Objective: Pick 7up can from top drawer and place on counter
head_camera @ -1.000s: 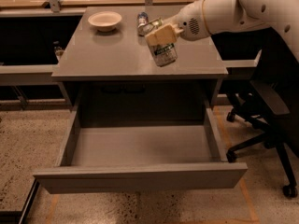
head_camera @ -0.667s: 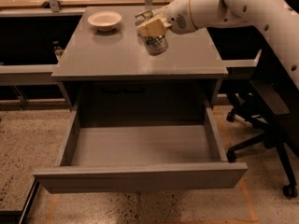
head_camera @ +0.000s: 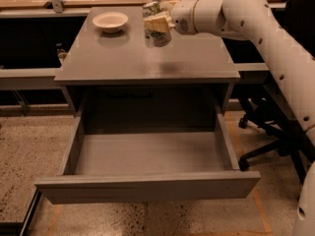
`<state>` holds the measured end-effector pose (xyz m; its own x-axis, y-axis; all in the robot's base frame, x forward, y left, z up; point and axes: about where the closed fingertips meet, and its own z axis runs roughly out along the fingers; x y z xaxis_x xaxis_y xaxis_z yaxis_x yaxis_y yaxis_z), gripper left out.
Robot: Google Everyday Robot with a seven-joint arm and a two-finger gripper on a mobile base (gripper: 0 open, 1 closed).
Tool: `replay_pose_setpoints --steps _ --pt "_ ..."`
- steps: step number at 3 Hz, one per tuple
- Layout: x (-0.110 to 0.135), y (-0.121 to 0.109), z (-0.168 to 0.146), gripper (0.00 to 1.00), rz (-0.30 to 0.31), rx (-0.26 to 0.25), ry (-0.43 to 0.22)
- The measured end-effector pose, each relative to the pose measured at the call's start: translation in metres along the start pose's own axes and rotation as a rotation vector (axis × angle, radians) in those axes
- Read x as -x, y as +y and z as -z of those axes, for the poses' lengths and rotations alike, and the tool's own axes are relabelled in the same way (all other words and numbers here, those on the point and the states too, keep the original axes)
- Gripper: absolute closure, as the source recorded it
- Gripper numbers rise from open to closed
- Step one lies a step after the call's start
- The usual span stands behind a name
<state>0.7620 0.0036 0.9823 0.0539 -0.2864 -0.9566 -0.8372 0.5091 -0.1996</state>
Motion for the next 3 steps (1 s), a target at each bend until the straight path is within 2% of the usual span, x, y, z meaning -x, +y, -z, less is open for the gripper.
replay_pose_setpoints --steps 1,2,3 --pt "-0.011 -0.011 -0.007 1.00 0.021 -0.010 -0.073" --pt "-0.023 -0.017 -0.011 0.83 0.028 -0.014 -0.129" --pt "-0.035 -0.020 -0.012 0.59 0.020 -0.016 -0.171"
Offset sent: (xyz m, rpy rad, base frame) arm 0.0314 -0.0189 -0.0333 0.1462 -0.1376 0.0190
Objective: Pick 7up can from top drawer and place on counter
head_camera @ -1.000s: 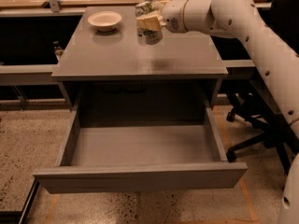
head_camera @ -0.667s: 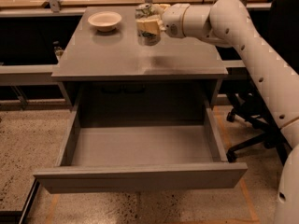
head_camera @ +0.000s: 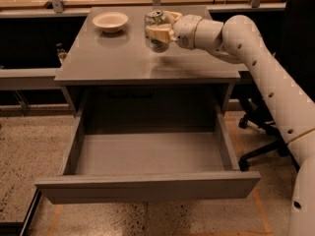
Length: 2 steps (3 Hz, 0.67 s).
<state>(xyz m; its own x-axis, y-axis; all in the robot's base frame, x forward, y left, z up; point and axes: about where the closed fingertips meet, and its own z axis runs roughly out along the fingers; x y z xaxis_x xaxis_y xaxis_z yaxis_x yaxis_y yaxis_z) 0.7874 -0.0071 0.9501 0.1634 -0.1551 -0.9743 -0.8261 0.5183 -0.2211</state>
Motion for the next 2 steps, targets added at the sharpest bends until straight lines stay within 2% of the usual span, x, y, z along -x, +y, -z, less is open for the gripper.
replay_pose_setpoints --steps 2 --pt "-0.0130 0.0023 0.0097 0.13 -0.043 -0.032 -0.051"
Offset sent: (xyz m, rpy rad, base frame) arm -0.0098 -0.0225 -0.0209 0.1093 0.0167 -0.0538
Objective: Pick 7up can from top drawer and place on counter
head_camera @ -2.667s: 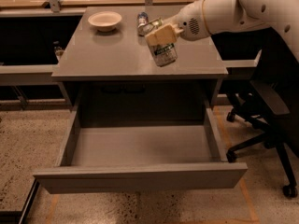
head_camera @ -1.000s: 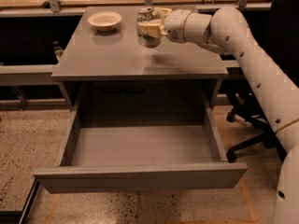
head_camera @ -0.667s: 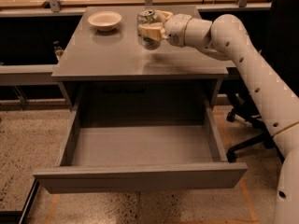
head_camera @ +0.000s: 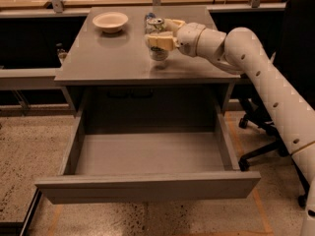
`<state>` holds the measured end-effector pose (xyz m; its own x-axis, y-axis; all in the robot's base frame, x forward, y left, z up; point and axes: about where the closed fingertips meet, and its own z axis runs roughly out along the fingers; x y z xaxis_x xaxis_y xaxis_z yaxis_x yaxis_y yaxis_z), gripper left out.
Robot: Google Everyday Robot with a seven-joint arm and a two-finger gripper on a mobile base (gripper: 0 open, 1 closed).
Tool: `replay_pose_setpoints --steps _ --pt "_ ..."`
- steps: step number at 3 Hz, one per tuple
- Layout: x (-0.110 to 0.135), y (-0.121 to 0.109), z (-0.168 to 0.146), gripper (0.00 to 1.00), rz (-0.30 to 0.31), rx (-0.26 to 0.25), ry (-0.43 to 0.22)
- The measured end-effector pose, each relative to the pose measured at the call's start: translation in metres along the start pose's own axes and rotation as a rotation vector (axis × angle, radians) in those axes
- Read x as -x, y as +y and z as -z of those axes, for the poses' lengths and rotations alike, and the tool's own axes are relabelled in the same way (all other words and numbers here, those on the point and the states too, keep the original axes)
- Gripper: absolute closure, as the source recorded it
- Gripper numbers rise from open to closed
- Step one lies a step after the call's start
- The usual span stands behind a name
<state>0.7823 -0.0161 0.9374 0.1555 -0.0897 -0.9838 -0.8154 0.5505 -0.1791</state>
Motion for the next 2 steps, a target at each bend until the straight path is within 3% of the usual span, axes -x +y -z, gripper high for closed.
replay_pose_setpoints --steps 1,2 --pt "0.0002 0.0021 -0.0024 0.00 -0.001 0.004 -0.001" --pt "0.0002 0.0021 -0.0024 0.00 -0.001 0.004 -0.001"
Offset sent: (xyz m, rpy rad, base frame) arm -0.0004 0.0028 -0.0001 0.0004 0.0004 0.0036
